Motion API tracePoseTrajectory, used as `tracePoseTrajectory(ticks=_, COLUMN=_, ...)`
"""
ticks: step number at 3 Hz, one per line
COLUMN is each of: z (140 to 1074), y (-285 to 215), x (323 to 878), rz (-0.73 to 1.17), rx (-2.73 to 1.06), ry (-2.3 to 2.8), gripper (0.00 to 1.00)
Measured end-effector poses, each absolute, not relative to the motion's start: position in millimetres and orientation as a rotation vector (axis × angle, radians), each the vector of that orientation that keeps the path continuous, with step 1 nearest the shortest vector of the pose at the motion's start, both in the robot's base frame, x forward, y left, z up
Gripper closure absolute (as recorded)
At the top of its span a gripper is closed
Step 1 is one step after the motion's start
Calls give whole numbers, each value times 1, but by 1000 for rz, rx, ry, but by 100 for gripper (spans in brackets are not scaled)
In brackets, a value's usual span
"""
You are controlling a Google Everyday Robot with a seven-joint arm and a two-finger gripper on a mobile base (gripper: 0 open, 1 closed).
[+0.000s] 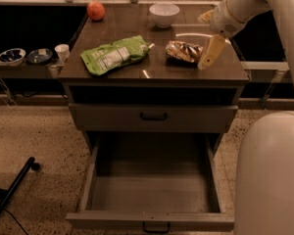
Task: Pick orange can from middle drawer and place on counter
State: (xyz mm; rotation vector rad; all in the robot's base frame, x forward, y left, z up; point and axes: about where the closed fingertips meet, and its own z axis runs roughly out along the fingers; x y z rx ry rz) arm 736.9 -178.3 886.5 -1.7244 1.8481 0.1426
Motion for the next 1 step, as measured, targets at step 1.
tracePoseTrajectory(ticks=1, z=887, y=-178, x=737, rz=142, rx=-1723, ry=1847, gripper=0)
